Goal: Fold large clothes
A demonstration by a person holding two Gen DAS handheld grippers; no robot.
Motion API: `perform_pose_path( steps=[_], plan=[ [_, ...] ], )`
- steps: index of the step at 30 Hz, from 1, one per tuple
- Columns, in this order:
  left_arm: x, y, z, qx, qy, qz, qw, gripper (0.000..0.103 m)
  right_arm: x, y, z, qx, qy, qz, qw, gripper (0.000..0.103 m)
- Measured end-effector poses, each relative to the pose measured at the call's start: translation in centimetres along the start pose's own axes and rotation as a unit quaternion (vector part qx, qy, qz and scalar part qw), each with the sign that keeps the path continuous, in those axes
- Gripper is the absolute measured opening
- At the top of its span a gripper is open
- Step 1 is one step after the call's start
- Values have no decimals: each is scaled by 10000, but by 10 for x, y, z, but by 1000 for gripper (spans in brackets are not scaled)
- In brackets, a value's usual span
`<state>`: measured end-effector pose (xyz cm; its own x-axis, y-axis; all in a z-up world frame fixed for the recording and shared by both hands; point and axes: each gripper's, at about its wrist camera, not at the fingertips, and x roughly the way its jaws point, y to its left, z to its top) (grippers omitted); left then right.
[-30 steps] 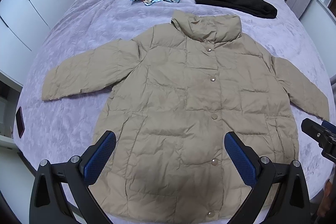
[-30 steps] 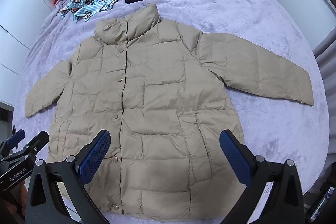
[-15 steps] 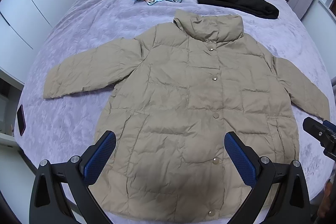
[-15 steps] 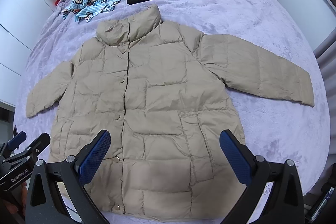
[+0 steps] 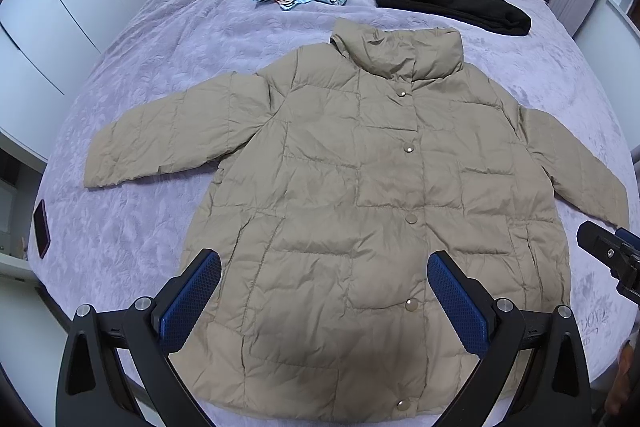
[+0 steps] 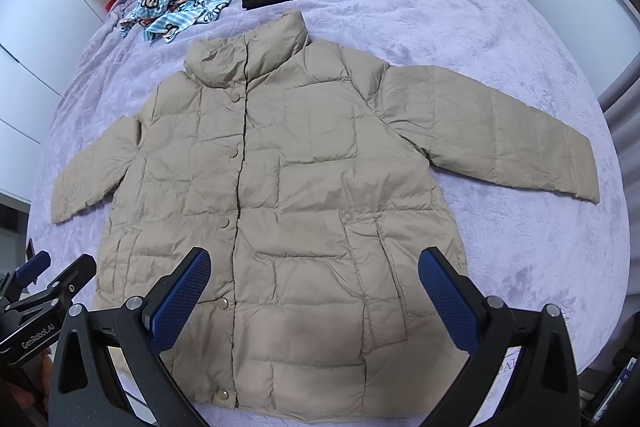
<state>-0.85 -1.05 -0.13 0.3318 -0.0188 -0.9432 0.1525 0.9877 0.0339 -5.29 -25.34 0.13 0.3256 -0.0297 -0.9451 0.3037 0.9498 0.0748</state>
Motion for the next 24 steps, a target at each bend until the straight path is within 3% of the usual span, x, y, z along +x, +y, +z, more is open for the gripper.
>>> perform_pose_path(
  steps=[24],
  plan=[
    [-1, -1, 0, 8, 9, 8, 10000, 103, -1, 1, 1, 7, 1, 31, 10000, 103]
  ],
)
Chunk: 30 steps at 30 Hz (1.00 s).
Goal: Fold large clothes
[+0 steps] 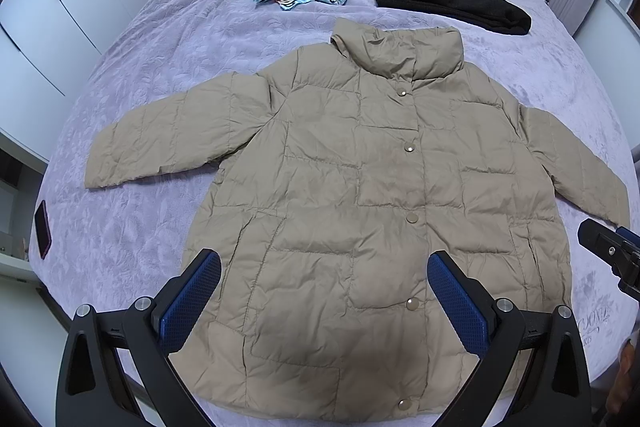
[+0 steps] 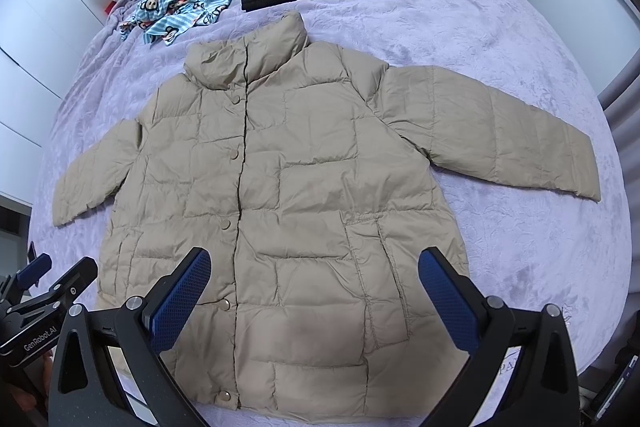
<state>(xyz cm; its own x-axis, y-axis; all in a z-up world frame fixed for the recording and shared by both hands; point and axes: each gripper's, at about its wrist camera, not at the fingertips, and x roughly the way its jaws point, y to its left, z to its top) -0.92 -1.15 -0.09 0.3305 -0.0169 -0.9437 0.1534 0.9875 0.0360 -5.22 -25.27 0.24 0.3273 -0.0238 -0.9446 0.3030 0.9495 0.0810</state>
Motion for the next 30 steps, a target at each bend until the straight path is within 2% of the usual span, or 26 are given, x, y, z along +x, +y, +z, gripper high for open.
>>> perform_pose_path(
  steps=[30],
  plan=[
    [-1, 3, -3, -8, 21, -12, 10000, 103, 1, 1, 0, 22, 10, 26, 10000, 103]
  ],
)
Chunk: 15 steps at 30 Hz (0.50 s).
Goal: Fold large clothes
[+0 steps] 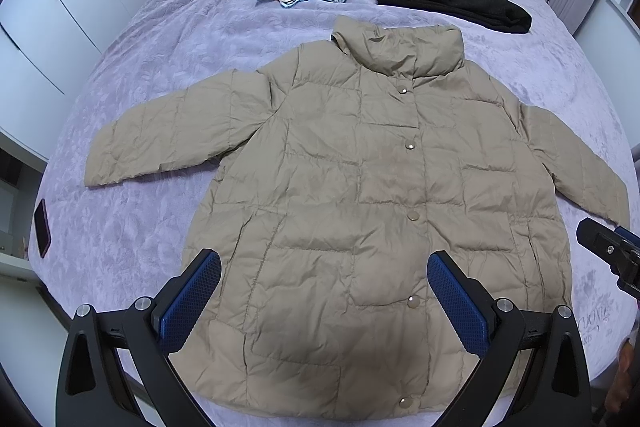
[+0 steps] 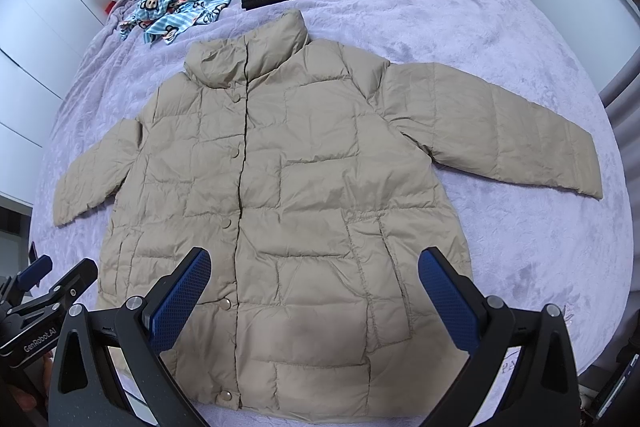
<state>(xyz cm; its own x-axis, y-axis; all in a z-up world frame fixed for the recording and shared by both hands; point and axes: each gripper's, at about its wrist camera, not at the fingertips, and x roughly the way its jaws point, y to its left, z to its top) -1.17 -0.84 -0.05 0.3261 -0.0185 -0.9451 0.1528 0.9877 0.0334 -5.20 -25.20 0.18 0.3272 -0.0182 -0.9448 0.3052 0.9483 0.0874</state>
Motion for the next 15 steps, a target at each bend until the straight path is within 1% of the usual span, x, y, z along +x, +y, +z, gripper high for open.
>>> perform_pose_path(
  steps=[7, 10, 15],
  plan=[
    [0, 2, -2, -7, 7, -15, 10000, 103, 0, -1, 0, -2, 3, 5, 10000, 103],
    [2, 4, -3, -42, 25, -100, 9999, 103, 0, -1, 0, 13, 7, 22, 10000, 103],
    [7, 10, -5, -136, 69, -221, 9996, 103, 4, 5, -4, 95, 48, 187, 9998, 103]
  ],
)
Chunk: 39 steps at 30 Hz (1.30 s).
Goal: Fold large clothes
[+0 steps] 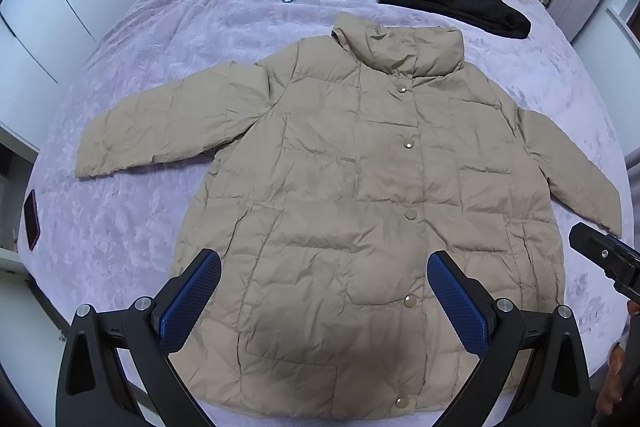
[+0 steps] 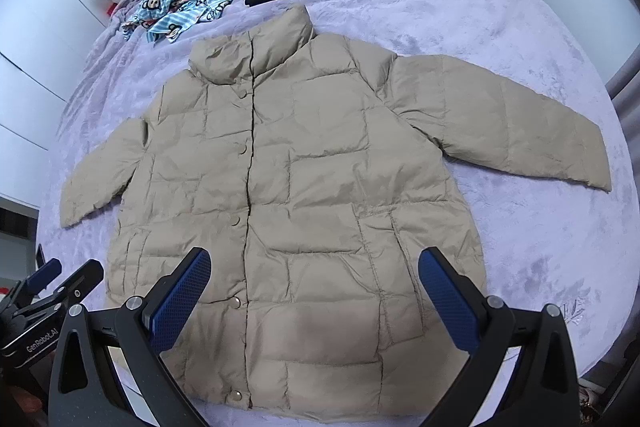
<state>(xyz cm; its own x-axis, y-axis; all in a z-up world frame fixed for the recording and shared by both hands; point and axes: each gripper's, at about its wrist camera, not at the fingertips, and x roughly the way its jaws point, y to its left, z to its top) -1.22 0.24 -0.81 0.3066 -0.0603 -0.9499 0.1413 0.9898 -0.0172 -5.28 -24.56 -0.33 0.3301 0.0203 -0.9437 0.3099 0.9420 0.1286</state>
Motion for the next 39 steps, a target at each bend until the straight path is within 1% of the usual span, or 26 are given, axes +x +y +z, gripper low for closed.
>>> perform_pose_path(
  steps=[6, 10, 13, 14, 17, 18, 20, 23, 25, 27, 29, 31, 32, 34, 36, 39],
  plan=[
    [14, 10, -1, 79, 290, -390, 9988, 103, 5, 10, -7, 90, 2, 234, 9997, 103],
    [30, 31, -3, 25, 416, -316, 9986, 103, 7, 19, -10, 184, -134, 347, 9991, 103],
    [47, 65, 3, -179, 492, -367, 9980, 103, 12, 33, -13, 251, -206, 430, 9985, 103],
    [55, 79, 7, -294, 530, -443, 9972, 103, 15, 38, -14, 307, -172, 458, 9983, 103],
    [77, 130, 19, -788, 543, -751, 9926, 103, 38, 61, -19, 329, 282, 634, 9970, 103],
    [85, 149, 23, -1003, 480, -829, 9903, 103, 46, 70, -21, 321, 400, 680, 9964, 103],
    [100, 185, 30, -1350, 353, -965, 9855, 103, 62, 90, -28, 303, 552, 625, 9961, 103],
    [125, 234, 40, -1716, 168, -963, 9803, 103, 87, 118, -37, 236, 713, 627, 9952, 103],
    [146, 264, 45, -2006, 110, -982, 9747, 103, 104, 133, -41, 194, 808, 622, 9946, 103],
    [167, 293, 47, -2358, 72, -1142, 9650, 103, 123, 150, -43, 121, 882, 652, 9939, 103],
    [189, 317, 49, -2687, 43, -1389, 9531, 103, 137, 165, -43, 41, 936, 656, 9934, 103],
    [212, 335, 54, -2956, 92, -1594, 9419, 103, 149, 177, -41, -8, 949, 705, 9930, 103],
    [222, 343, 58, -3060, 85, -1753, 9357, 103, 155, 182, -39, -20, 947, 721, 9929, 103],
    [236, 353, 68, -3216, 1, -1963, 9263, 103, 162, 193, -33, -64, 894, 786, 9929, 103],
    [243, 362, 81, -3303, -183, -2034, 9215, 103, 168, 203, -26, -130, 797, 824, 9933, 103],
    [246, 373, 104, -3363, -471, -1935, 9205, 103, 175, 213, -15, -177, 696, 917, 9932, 103]
  ],
)
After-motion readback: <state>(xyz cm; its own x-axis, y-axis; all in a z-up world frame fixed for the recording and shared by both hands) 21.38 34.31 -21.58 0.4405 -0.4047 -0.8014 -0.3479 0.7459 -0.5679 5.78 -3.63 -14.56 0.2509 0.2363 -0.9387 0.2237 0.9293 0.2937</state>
